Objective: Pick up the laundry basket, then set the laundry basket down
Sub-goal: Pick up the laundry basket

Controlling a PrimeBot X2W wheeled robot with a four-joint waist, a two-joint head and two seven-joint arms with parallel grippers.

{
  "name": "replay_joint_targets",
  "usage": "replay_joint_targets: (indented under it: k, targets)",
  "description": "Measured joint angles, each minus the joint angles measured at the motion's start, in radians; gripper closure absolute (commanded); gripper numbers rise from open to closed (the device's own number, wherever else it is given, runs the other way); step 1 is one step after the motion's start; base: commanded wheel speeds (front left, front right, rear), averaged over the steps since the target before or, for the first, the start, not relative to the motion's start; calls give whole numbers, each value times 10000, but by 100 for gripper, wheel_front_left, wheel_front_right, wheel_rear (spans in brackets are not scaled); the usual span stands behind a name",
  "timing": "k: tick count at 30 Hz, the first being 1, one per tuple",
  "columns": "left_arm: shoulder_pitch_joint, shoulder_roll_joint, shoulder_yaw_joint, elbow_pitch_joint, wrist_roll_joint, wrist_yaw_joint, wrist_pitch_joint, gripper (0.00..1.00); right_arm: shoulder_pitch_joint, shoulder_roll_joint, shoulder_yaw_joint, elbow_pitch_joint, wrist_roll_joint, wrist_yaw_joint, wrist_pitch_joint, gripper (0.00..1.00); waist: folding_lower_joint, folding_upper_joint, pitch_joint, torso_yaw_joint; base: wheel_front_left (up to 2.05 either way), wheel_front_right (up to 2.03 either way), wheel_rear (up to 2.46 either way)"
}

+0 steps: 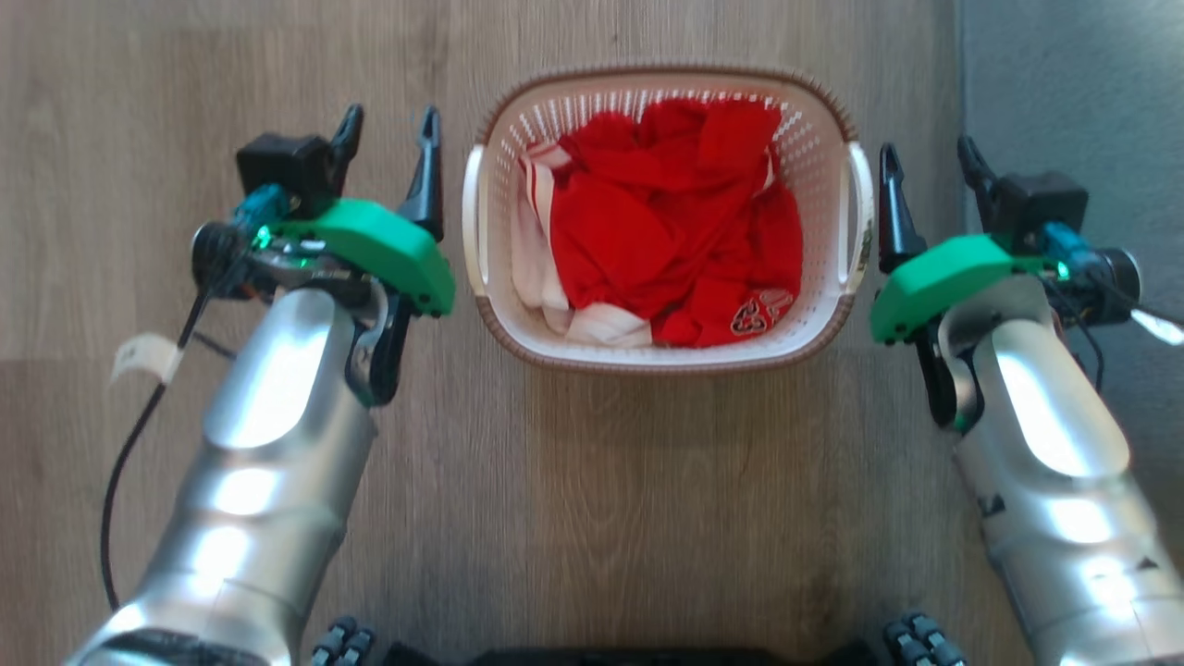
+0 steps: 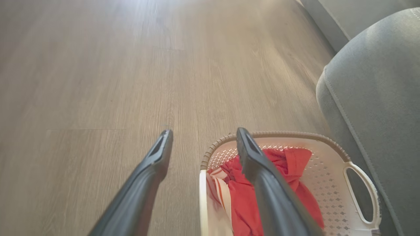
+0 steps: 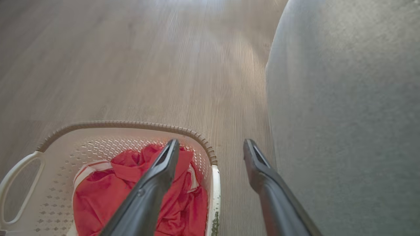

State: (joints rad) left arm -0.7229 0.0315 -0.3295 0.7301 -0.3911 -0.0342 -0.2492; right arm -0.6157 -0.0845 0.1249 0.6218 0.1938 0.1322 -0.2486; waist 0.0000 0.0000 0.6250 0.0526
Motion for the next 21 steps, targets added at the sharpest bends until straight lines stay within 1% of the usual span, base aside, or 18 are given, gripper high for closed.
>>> replay_joint_targets:
  k: [5, 9, 14, 21]
  targets:
    - [-861, -21, -779, 1283, -573, -286, -15, 0, -714, 155, -299, 953, -105, 0, -4, 0, 1, 0, 726, -63, 0, 0, 0]
    - [-1344, -31, -1289, 1971, -936, -468, -33, 0, -1047, 155, -541, 1469, -63, 0, -10, 0, 1, 0, 1235, -128, 0, 0, 0]
    - [-1860, -40, -1925, 2696, -1313, -633, -46, 0, -1421, 157, -512, 1950, 176, 0, -10, 0, 1, 0, 1808, -188, 0, 0, 0]
    - [-2245, -44, -2943, 3720, -2017, -825, 19, 0, -1903, 173, -167, 2646, 268, 0, -12, 0, 2, 0, 2414, -293, 0, 0, 0]
